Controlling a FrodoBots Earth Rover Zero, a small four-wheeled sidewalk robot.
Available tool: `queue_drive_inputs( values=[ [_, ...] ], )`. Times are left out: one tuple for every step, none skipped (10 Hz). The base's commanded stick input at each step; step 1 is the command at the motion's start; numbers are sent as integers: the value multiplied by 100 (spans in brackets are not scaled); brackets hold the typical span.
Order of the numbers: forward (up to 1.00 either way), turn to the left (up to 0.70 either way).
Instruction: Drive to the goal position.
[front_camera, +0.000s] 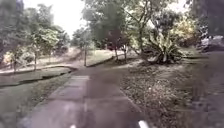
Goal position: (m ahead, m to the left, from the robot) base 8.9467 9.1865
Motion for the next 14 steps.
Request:
queue_drive_inputs(
  values=[
    [85,0],
    [85,0],
    [85,0],
    [85,11],
    [85,29],
    [85,34],
    [85,34],
    [85,11],
    [85,0],
    [85,0],
    [85,0],
    [85,0],
    [85,1],
    [85,3]
  ],
)
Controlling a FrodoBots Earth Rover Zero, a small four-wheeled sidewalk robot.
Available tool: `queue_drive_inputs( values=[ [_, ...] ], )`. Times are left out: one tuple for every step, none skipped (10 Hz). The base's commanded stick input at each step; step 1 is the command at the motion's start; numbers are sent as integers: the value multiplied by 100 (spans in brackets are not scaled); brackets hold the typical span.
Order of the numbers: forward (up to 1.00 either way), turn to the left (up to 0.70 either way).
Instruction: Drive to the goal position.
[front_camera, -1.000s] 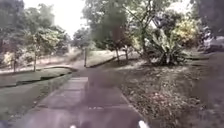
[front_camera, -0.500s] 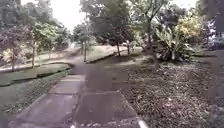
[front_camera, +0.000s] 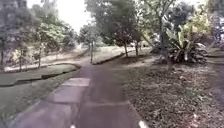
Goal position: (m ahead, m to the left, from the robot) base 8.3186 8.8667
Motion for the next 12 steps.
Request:
queue_drive_inputs(
  values=[
    [85,3],
    [85,5],
    [85,22],
    [85,34],
    [85,34],
    [85,30],
    [85,15],
    [85,0],
    [85,0],
    [85,0],
    [85,0],
    [85,0]
  ],
)
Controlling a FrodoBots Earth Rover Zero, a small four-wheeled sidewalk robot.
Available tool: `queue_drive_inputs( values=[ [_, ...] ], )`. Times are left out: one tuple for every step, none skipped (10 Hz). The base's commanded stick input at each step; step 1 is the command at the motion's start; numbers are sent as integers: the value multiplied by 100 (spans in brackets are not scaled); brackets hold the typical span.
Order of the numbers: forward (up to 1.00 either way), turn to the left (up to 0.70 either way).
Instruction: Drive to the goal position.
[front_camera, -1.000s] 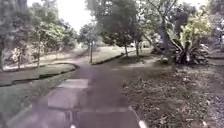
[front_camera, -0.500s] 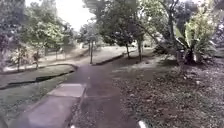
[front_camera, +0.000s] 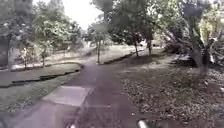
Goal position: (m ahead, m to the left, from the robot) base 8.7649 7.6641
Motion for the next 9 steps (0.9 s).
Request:
queue_drive_inputs(
  values=[
    [85,0],
    [85,1],
    [85,3],
    [85,32],
    [85,33],
    [85,26],
    [85,0],
    [85,0],
    [85,0]
  ],
)
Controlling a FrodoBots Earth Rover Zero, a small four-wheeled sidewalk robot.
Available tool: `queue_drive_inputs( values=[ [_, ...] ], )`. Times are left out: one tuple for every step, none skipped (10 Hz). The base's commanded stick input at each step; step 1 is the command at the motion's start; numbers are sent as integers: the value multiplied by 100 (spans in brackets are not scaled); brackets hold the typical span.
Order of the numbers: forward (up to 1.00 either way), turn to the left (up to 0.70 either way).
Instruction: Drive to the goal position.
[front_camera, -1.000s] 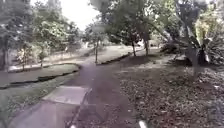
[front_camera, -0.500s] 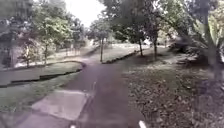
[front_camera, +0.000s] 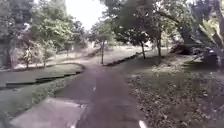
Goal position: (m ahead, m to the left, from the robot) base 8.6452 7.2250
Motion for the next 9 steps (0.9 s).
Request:
queue_drive_inputs(
  values=[
    [85,0],
    [85,0],
    [85,0],
    [85,0],
    [85,0],
    [85,0],
    [85,1],
    [85,19],
    [85,33]
  ],
)
